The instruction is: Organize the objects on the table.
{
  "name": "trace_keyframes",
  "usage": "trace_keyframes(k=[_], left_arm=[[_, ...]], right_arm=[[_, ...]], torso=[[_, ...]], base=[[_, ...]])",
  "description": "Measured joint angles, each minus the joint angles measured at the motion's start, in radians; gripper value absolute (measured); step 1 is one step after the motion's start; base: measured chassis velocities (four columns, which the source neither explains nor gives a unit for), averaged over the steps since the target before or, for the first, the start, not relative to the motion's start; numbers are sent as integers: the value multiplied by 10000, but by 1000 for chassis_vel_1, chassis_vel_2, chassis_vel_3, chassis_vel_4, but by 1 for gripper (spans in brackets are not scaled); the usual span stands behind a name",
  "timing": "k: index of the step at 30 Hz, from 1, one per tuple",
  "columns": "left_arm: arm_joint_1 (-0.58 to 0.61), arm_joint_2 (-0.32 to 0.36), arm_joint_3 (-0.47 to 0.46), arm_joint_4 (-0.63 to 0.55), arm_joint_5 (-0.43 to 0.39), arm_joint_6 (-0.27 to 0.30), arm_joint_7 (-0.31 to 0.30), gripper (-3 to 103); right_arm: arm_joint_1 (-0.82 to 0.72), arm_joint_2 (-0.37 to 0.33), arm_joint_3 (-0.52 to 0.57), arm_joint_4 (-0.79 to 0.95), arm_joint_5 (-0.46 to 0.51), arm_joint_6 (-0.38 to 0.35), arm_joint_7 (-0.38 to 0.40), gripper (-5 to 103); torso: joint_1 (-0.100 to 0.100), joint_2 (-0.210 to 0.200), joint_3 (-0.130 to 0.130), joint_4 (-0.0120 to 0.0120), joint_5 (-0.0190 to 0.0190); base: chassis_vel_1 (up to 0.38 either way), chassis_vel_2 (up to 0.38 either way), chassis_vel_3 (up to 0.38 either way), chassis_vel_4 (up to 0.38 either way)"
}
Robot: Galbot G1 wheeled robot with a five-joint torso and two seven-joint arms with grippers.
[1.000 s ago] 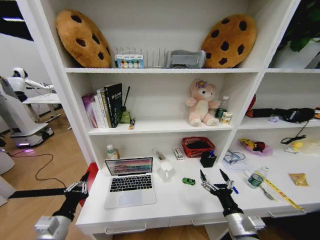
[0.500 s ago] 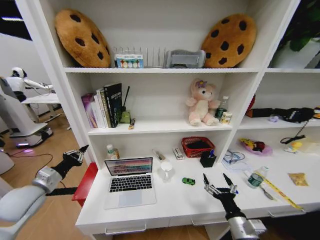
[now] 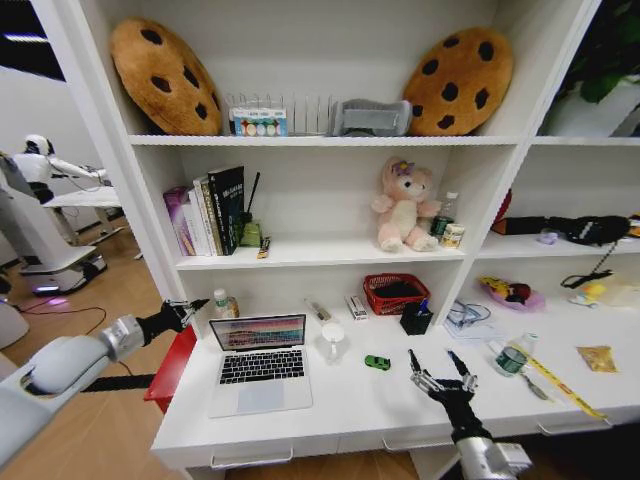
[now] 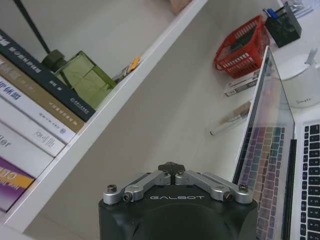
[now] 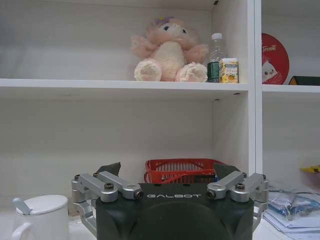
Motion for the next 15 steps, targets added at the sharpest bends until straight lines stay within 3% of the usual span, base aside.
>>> trace_keyframes(k=[7, 9, 10, 12, 13, 15], left_arm=[[-1645, 19, 1443, 607, 822, -180, 1240, 0], [-2305, 25, 1989, 895, 1310, -398, 2231, 0], [-2305, 25, 1989, 895, 1310, -398, 2231, 0], [-2853, 87, 2372, 950, 1677, -387, 3323, 0], [-2853, 87, 2372, 950, 1677, -387, 3323, 0], [-3682, 71, 2875, 1051, 2244, -644, 4583, 0]], right_arm=[[27, -187, 145, 51, 9, -281, 20, 100], [20, -373, 188, 68, 9, -381, -13, 100], [20, -373, 188, 68, 9, -381, -13, 100], [24, -476, 196, 68, -23, -337, -178, 100], [24, -476, 196, 68, -23, -337, -178, 100], [30, -457, 142, 46, -64, -279, -243, 100]], torso=[[0, 1, 0, 3, 2], [0, 0, 0, 4, 0], [0, 0, 0, 4, 0], [0, 0, -1, 5, 1], [0, 0, -1, 5, 1], [0, 2, -1, 3, 2]], base=[[0, 0, 0, 0], [0, 0, 0, 0], [0, 0, 0, 0], [0, 0, 0, 0], [0, 0, 0, 0], [0, 0, 0, 0]])
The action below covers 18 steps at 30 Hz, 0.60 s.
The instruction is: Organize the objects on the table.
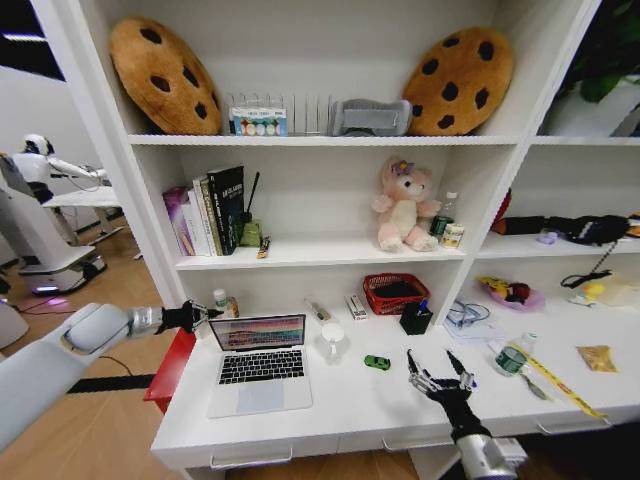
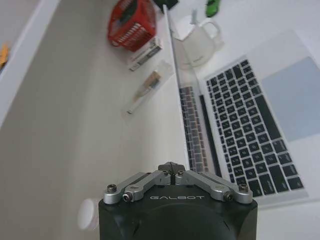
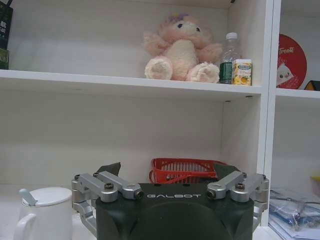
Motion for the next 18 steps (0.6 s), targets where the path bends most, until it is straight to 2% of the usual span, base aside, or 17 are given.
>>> trace_keyframes(k=[1, 3, 4, 6, 7, 10, 13, 15, 18], left_arm=[[0, 0, 0, 0, 0, 0, 0, 0], [-426, -17, 150, -27, 224, -326, 900, 0], [-426, -17, 150, -27, 224, -326, 900, 0], [-164, 251, -128, -567, 166, -433, 1449, 0], [-164, 251, -128, -567, 166, -433, 1449, 0], [1325, 778, -1314, -1715, 73, -494, 1972, 0], [1984, 955, -1637, -2118, 78, -574, 2115, 0], [3197, 1115, -2132, -2761, 273, -787, 2373, 0], [3673, 1041, -2244, -2929, 460, -872, 2374, 0]], right_arm=[[0, 0, 0, 0, 0, 0, 0, 100], [-41, 53, -64, -66, -81, 71, -33, 100], [-41, 53, -64, -66, -81, 71, -33, 100], [-68, 85, -95, -135, -154, 117, -69, 100], [-68, 85, -95, -135, -154, 117, -69, 100], [-40, 104, -156, -196, -169, 119, -71, 100], [-33, 109, -172, -212, -177, 119, -71, 100], [-42, 129, -195, -230, -228, 118, -71, 100], [-78, 158, -194, -230, -248, 118, -71, 100]], torso=[[0, 0, 0, 0, 0], [0, 0, 0, -3, -1], [0, 0, 0, -3, -1], [1, 0, 0, -4, 0], [1, 0, 0, -4, 0], [-1, 0, -1, 4, 1], [-2, 1, -2, 6, 2], [-2, 1, -2, 4, 1], [-2, 1, -1, 2, 1]], base=[[0, 0, 0, 0], [0, 0, 0, 0], [0, 0, 0, 0], [0, 0, 0, 0], [0, 0, 0, 0], [0, 0, 0, 0], [0, 0, 0, 0], [0, 0, 0, 0], [0, 0, 0, 0]])
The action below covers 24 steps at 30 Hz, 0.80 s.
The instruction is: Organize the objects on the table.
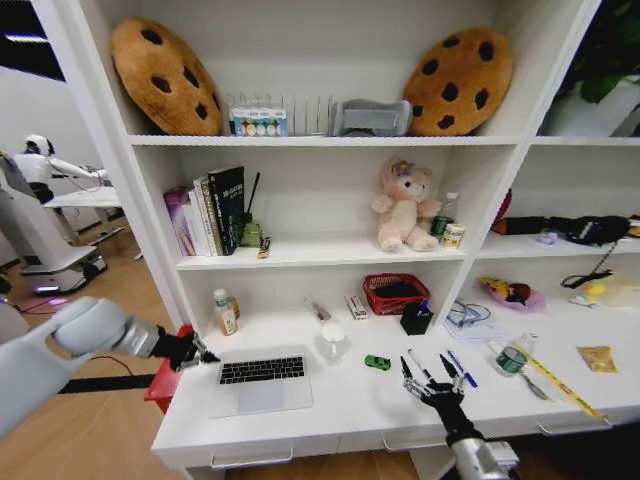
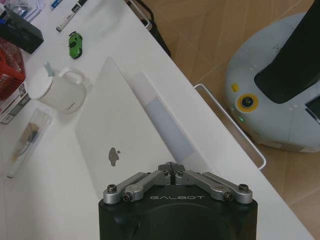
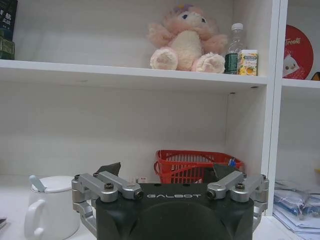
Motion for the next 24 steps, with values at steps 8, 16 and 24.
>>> trace_keyframes(k=[8, 16, 24], left_arm=[[1184, -734, -338, 988, -1878, 507, -4961, 0], [2588, -2934, -760, 1170, -2632, 1129, -9405, 16], [4529, -6057, -2698, 50, -3749, 2907, -14024, 48]], right_arm=[[-180, 63, 158, 168, 14, 3, 137, 100], [-320, 186, 358, 369, 93, -61, 327, 100], [-151, -175, 347, 677, 489, -1308, 2006, 100]], torso=[[1, 0, 0, -5, -2], [1, -1, 1, -9, -5], [0, 0, 1, 2, 3]], base=[[0, 0, 0, 0], [0, 0, 0, 0], [0, 0, 0, 0]])
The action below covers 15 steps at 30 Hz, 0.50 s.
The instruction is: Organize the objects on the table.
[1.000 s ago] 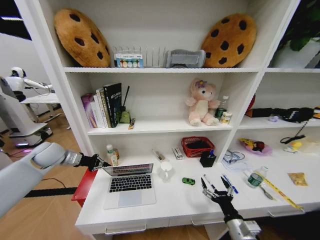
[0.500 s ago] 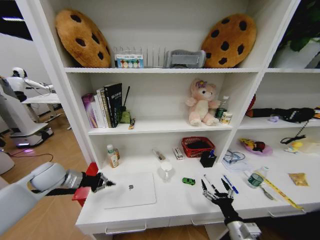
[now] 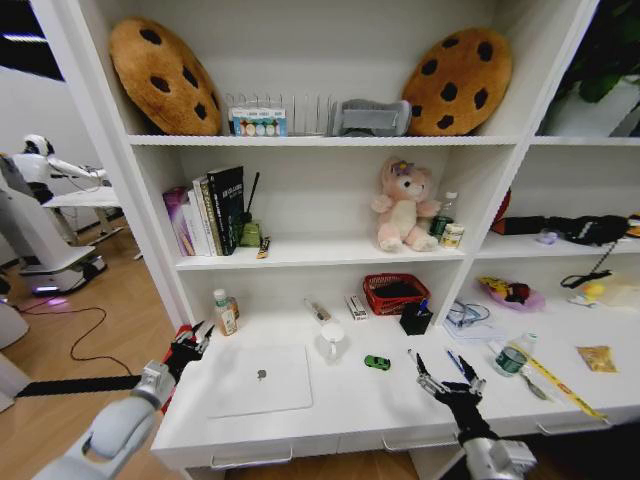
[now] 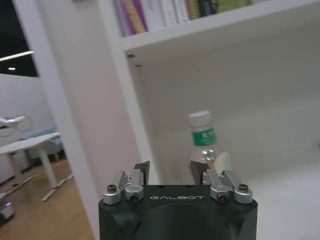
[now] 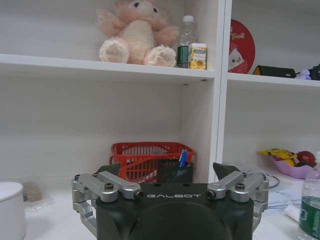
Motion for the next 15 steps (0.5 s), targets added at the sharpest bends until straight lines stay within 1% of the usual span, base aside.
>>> trace_keyframes(k=[1, 2, 3, 4, 5, 6, 7, 8, 10, 11, 12, 13, 14, 15], left_arm=[[0, 0, 0, 0, 0, 0, 0, 48], [152, -307, -195, -135, 14, -364, -473, 54], [336, -587, -515, -347, 2, -447, -835, 54], [543, -860, -947, -619, -72, -265, -965, 65], [543, -860, -947, -619, -72, -265, -965, 65], [1005, -1288, -1604, -1203, -281, 176, -931, 70], [1005, -1288, -1604, -1203, -281, 176, -931, 70], [1435, -1622, -2010, -1749, -488, 442, -631, 76], [2180, -2054, -2283, -2604, -681, 642, -100, 86], [2180, -2054, -2283, -2604, -681, 642, -100, 86], [2493, -2231, -2301, -2913, -637, 641, 123, 92], [2666, -2334, -2308, -3073, -559, 640, 271, 92], [3025, -2566, -2299, -3415, -320, 641, 635, 97], [3025, -2566, -2299, -3415, -320, 641, 635, 97]], right_arm=[[0, 0, 0, 0, 0, 0, 0, 100], [-22, -89, 2, 43, 23, -117, 125, 100], [-37, -190, 12, 93, 78, -209, 199, 100], [-35, -272, 15, 132, 157, -276, 231, 100], [-35, -272, 15, 132, 157, -276, 231, 100], [-3, -410, 17, 212, 349, -388, 242, 100], [-3, -410, 17, 212, 349, -388, 242, 100], [23, -520, 11, 281, 506, -419, 194, 100], [24, -624, 0, 350, 627, -423, 69, 100], [24, -624, 0, 350, 627, -423, 69, 100], [22, -655, -9, 368, 657, -424, 43, 100], [19, -675, -17, 378, 688, -424, 32, 100], [2, -703, -28, 403, 719, -424, -6, 100], [2, -703, -28, 403, 719, -424, -6, 100]], torso=[[0, 0, 0, 0, 0], [0, 0, 0, -3, -3], [0, 0, 0, -10, -5], [1, 0, 0, -7, -4], [1, 0, 0, -7, -4], [0, 0, 0, -2, -1], [0, 0, 0, -2, -1], [1, 0, 0, -1, -2], [0, 0, -1, -2, -1], [0, 0, -1, -2, -1], [0, 0, 0, -1, -1], [0, 0, -1, -2, -1], [0, 0, 0, -2, -2], [0, 0, 0, -2, -2]], base=[[0, 0, 0, 0], [0, 0, 0, 0], [0, 0, 0, 0], [0, 0, 0, 0], [0, 0, 0, 0], [0, 0, 0, 0], [0, 0, 0, 0], [0, 0, 0, 0], [0, 0, 0, 0], [0, 0, 0, 0], [0, 0, 0, 0], [0, 0, 0, 0], [0, 0, 0, 0], [0, 0, 0, 0]])
